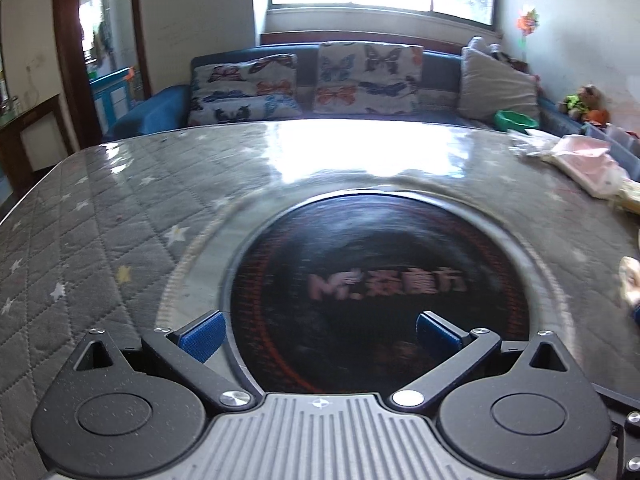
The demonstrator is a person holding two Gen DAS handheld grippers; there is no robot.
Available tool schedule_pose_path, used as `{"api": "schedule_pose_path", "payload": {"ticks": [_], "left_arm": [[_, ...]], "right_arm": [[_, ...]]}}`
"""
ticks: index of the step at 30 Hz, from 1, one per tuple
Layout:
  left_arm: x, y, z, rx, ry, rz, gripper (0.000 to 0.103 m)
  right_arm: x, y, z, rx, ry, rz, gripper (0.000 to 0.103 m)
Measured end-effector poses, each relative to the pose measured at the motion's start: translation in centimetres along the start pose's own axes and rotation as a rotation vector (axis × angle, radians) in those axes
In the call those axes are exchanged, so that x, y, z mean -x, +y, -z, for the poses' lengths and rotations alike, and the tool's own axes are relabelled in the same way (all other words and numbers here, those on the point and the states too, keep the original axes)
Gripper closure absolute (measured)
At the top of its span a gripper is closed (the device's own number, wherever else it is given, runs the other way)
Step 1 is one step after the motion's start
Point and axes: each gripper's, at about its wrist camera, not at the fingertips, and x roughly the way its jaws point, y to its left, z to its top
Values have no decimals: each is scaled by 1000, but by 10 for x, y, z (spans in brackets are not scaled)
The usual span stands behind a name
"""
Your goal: Fold clothes
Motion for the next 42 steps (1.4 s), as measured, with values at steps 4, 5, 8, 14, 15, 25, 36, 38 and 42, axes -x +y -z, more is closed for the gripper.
{"api": "schedule_pose_path", "payload": {"ticks": [4,5,8,14,15,25,36,38,42], "left_arm": [[6,-18,3,-36,-4,44,0],[7,-21,2,-42,-6,57,0],[15,-34,-3,-60,-6,98,0],[46,-59,-12,-109,-14,163,0],[49,-63,-12,-115,-13,171,0],[68,-100,-14,-183,-2,232,0],[82,-137,-17,-253,5,298,0],[83,-142,-18,-265,6,303,0],[83,-152,-19,-282,13,315,0]], "right_arm": [[19,-9,8,-22,-10,6,0],[24,-11,10,-30,-15,12,0],[38,-15,16,-52,-30,37,0],[62,-27,27,-84,-46,88,0],[65,-28,29,-87,-49,96,0],[87,-42,46,-120,-52,140,0],[111,-57,67,-190,-50,189,0],[114,-59,70,-191,-33,195,0],[119,-63,75,-200,-7,220,0]]}}
